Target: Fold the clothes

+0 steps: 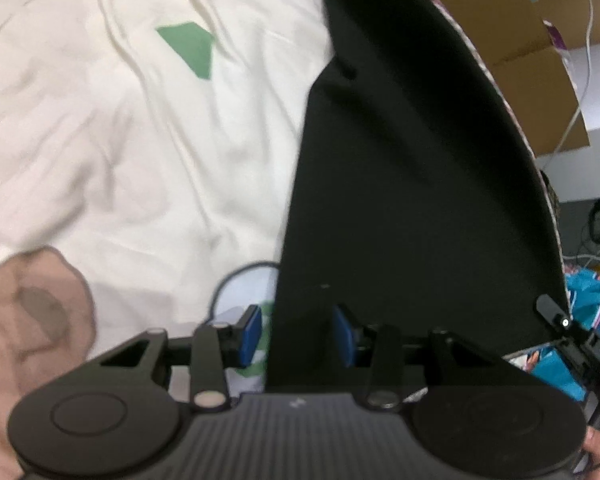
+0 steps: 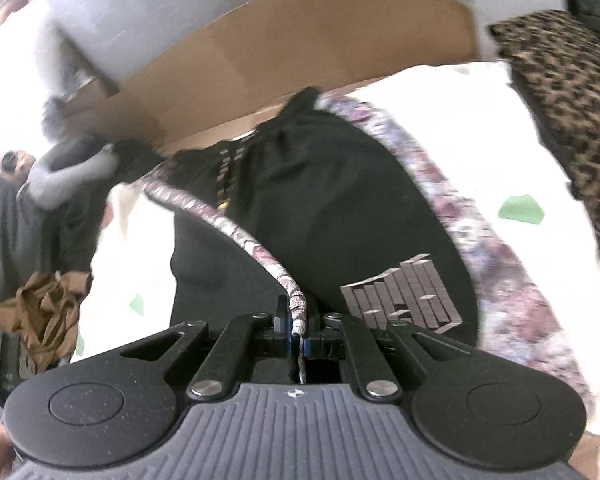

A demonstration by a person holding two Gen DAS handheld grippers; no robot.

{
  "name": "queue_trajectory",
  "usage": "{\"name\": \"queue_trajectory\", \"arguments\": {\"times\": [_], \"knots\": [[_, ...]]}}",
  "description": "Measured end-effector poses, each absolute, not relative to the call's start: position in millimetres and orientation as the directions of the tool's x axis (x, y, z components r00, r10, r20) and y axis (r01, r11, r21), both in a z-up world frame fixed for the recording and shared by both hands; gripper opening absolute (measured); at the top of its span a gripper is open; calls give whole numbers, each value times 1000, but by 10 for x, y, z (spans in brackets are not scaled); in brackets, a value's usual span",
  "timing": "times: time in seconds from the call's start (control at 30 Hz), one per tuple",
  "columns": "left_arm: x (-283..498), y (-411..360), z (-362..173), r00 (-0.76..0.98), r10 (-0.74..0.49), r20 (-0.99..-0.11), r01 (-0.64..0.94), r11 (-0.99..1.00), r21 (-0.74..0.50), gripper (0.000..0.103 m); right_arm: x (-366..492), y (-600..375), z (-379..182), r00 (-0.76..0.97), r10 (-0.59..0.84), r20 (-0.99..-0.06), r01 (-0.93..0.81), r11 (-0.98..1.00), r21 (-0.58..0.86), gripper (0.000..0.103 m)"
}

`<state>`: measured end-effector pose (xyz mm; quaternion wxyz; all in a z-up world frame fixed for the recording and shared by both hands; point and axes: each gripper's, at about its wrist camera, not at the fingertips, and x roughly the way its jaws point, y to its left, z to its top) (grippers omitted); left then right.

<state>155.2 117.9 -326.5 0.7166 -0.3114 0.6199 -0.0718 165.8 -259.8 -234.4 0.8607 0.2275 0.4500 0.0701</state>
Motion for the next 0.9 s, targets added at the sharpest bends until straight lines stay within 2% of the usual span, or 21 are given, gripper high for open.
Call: {"name": "queue_trajectory", "arguments": {"times": [0.57,0.9], "knots": [[1439,912,-3462,96,-589,-802,-234,770,-593,41,1148,-3723,-2563,576,151,-803,363,833,417,3],[1395,724,-3589,38,-658,-752,-183,736,-652,41,991,-3914,-2907,507,151,-849,439,802,405,3]]}}
